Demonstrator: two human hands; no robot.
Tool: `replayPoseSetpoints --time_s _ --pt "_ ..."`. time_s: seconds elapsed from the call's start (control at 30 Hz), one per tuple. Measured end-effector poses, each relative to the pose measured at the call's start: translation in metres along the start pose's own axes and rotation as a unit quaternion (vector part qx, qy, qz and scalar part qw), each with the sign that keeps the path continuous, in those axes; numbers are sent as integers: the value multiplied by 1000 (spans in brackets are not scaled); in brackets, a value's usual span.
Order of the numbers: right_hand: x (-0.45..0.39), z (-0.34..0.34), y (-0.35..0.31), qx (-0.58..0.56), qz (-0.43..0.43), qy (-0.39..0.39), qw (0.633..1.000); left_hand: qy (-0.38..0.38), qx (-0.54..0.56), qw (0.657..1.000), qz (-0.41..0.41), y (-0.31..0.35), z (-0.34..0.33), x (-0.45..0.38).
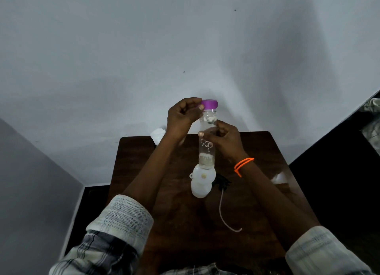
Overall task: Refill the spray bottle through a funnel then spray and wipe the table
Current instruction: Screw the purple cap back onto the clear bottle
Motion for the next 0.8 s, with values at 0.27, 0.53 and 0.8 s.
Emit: replayPoseSetpoints --time_s 0.27,0.53,0.8 --pt "-3 -3 0 48 12 -20 999 -6 11 1000 25 2 2 4" --pt "-2 -7 2 31 9 -19 999 -30 -13 999 24 5 -3 3" --pt "-4 -13 4 36 11 -30 999 -42 -64 997 -11 8 -13 7"
Point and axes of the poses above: each hand's wrist, its own x-axis away from the middle knuckle, its own z-axis out of the back of the hand, y = z × x, the point moved 10 cm from there along -x, towards the middle knuckle, and after that the axes turned 9 degrees about -x, right-handed, at the moved point
